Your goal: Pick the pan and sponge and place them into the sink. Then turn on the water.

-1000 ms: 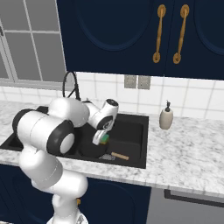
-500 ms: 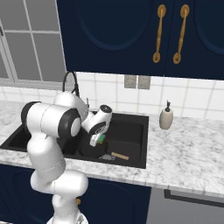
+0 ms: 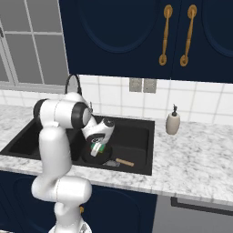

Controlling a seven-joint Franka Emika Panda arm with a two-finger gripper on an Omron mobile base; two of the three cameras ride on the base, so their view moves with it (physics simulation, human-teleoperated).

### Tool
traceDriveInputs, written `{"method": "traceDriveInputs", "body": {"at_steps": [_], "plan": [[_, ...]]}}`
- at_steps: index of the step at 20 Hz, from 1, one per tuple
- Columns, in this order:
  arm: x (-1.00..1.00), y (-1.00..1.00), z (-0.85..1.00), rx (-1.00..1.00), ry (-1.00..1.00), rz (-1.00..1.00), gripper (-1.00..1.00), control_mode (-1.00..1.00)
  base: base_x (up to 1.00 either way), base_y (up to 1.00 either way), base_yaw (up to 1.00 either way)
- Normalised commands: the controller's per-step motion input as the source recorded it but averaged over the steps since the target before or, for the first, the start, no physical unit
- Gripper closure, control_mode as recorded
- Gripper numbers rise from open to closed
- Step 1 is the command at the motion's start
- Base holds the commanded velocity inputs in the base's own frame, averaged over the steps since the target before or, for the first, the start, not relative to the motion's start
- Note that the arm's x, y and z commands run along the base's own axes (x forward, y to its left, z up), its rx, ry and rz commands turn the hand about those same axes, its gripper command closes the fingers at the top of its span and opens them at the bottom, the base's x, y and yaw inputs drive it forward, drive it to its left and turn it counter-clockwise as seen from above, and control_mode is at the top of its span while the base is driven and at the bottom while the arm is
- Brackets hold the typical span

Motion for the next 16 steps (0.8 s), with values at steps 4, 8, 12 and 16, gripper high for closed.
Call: {"method": "traceDriveInputs", "body": {"at_steps": [4,8,12,16], "plan": [[0.43,0.11,-0.57,0.02,0.01,0.01,1.00,-1.00,0.00,0.00,0.00],[0.30,0.08,-0.66,0.00,0.00,0.00,1.00,-1.00,0.00,0.00,0.00],[0.30,0.09,-0.47,0.02,0.00,0.00,1.00,-1.00,0.00,0.00,0.00],[0.28,0.07,-0.35,0.03,0.00,0.00,1.00,-1.00,0.00,0.00,0.00]]}}
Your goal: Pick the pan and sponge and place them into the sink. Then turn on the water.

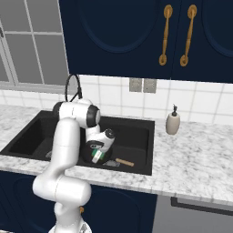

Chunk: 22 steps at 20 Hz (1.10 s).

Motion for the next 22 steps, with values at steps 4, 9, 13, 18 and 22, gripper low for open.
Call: {"method": "traceDriveInputs", "body": {"at_steps": [4,9,13,18,22], "plan": [[0.28,0.08,-0.28,0.03,0.00,0.00,1.00,-1.00,0.00,0.00,0.00],[0.30,0.07,-0.22,0.02,0.00,0.00,1.00,-1.00,0.00,0.00,0.00],[0.09,0.00,-0.02,0.01,-0.02,0.00,-1.00,-1.00,0.00,0.00,0.00],[0.00,0.00,0.02,0.03,-0.05,0.00,-1.00,-1.00,0.00,0.00,0.00],[0.00,0.00,0.22,0.04,-0.01,0.00,-1.00,-1.00,0.00,0.00,0.00]]}}
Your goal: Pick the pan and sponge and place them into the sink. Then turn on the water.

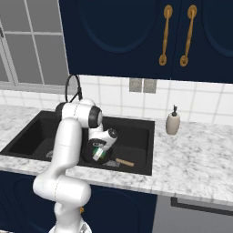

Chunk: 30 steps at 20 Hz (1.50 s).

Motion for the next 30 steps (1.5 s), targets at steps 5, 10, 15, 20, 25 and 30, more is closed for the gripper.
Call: {"method": "traceDriveInputs", "body": {"at_steps": [5,10,15,20,25,30], "plan": [[-0.02,0.00,0.59,0.06,0.00,0.00,-1.00,-1.00,0.00,0.00,0.00],[-0.12,0.00,0.81,0.09,0.00,0.00,-1.00,-1.00,0.00,0.00,0.00],[-0.45,-0.02,0.71,0.21,0.03,0.00,-1.00,-1.00,0.00,0.00,0.00],[-0.62,-0.02,0.45,0.17,-0.07,-0.02,-1.00,-1.00,0.00,0.00,0.00],[-0.51,0.00,0.47,0.14,-0.04,-0.18,-1.00,-1.00,0.00,0.00,0.00],[-0.26,0.00,0.71,0.12,-0.01,-0.22,-1.00,-1.00,0.00,0.00,0.00]]}}
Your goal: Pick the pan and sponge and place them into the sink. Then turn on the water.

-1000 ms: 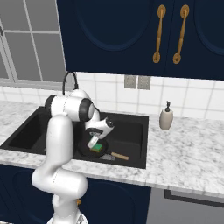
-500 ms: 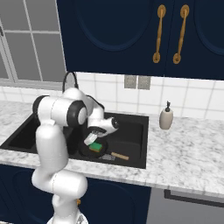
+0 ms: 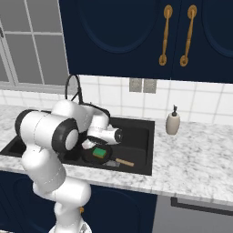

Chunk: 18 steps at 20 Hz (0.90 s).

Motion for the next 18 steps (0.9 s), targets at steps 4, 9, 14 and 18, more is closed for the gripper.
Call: {"method": "traceDriveInputs", "body": {"at_steps": [4,9,14,18], "plan": [[-0.04,0.00,0.67,0.14,0.00,-0.10,-1.00,-1.00,0.00,0.00,0.00],[0.00,0.00,0.47,0.15,0.00,-0.02,-1.00,-1.00,0.00,0.00,0.00],[0.00,0.01,0.23,0.13,0.00,0.00,-1.00,-1.00,0.00,0.00,0.00],[0.00,0.09,0.16,0.13,0.00,-0.07,-1.00,-1.00,0.00,0.00,0.00]]}}
